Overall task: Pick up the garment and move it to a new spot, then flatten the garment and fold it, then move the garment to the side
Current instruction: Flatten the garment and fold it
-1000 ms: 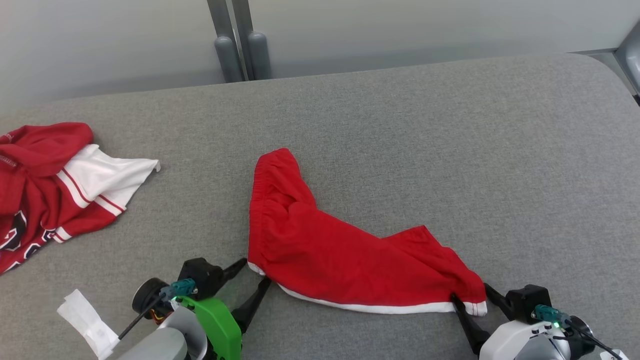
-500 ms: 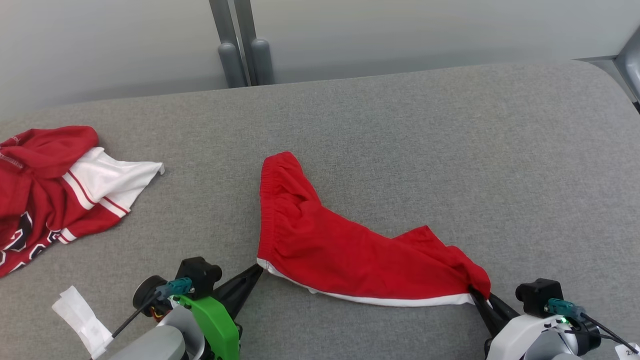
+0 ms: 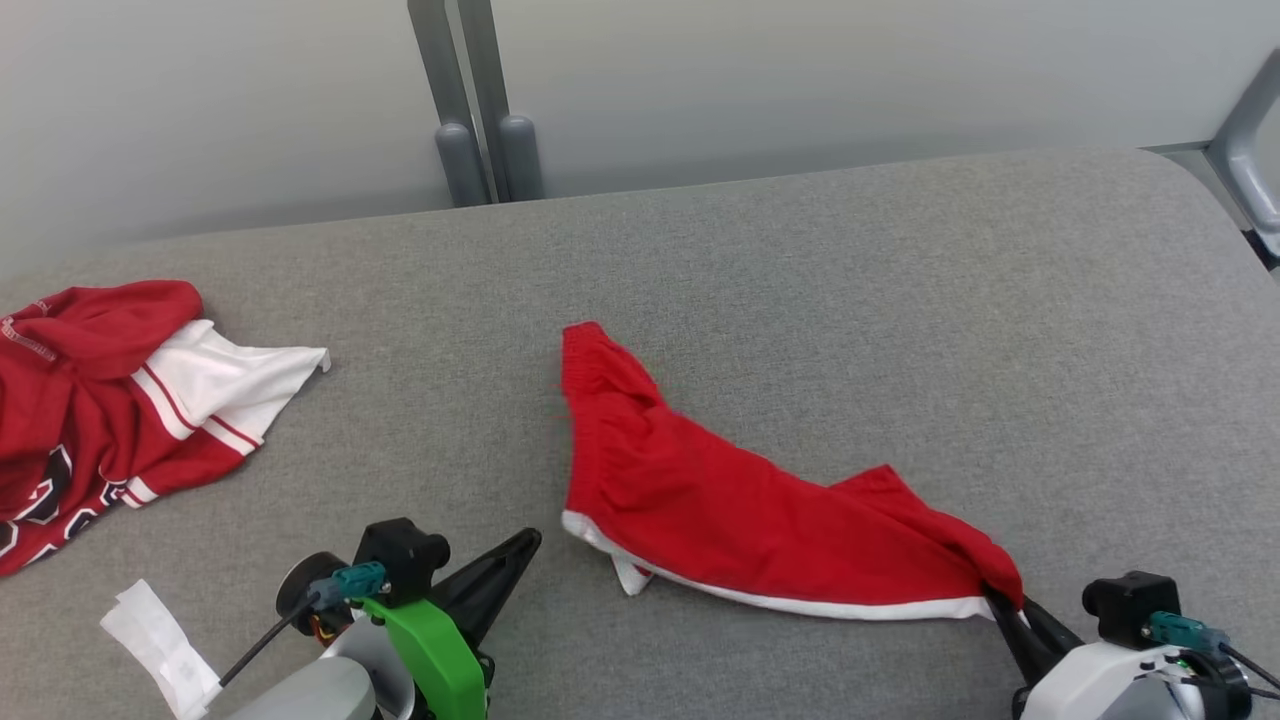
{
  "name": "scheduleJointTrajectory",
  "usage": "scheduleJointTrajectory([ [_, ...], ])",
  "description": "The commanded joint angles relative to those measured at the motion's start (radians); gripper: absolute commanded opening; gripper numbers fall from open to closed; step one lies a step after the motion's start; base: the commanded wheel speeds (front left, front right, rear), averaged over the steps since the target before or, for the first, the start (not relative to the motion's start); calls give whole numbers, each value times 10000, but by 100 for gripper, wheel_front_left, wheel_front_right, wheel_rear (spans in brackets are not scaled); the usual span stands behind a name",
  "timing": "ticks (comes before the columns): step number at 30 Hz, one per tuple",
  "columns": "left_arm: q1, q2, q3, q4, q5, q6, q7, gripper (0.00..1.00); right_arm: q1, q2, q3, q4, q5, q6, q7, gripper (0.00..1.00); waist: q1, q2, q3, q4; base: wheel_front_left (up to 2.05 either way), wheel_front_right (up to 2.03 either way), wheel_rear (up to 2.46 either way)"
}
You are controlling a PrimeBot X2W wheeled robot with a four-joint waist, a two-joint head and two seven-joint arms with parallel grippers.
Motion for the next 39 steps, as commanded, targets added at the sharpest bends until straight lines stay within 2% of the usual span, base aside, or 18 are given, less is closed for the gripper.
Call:
scheduleJointTrajectory([
  [1,176,18,82,-83,72,12,-52,0,167,-131,-125,32,79,-13,-5,0,0,0,-51,-33,0,0,0],
  [11,772,-198,580,-345,409,73,-54,0,290,-405,-659,288,-241,-13,235,0,0,0,-241,-72,0,0,0],
  [12,835,-238,701,-380,433,126,-55,0,288,-374,-738,344,-352,-13,237,48,0,0,-259,-69,0,0,0],
  [13,934,-287,863,-437,477,218,-55,29,263,-339,-912,418,-559,-13,151,100,0,0,-283,-69,0,0,0],
  [14,1029,-324,1027,-503,524,305,-55,72,248,-288,-1045,472,-677,-13,100,100,0,0,-304,-72,0,0,0],
  [15,1213,-365,1242,-564,565,444,-52,100,253,-222,-1169,532,-860,-13,66,100,0,0,-356,-81,0,0,0],
  [18,1732,-453,1863,-851,881,919,-48,100,393,-151,-1478,539,-1274,-13,-133,100,0,0,-542,-139,0,0,0],
  [23,3186,-690,3786,-2285,1964,1934,-45,100,689,-30,-2296,48,-2073,-12,-861,100,0,0,-709,-204,0,0,0],
  [27,4524,-1011,5330,-3447,2989,2368,-47,100,1061,243,-3030,-800,-2710,-12,-1320,100,0,0,-819,-193,0,0,0],
  [32,5930,-1696,7229,-4292,4125,2451,-45,100,1472,685,-3571,-2221,-3326,-12,-1459,100,0,0,-923,-37,0,0,0],
  [39,6986,-2728,9182,-4436,5259,1378,-45,100,1909,1387,-3976,-3610,-4055,-12,-1456,100,0,0,-998,191,0,0,0],
])
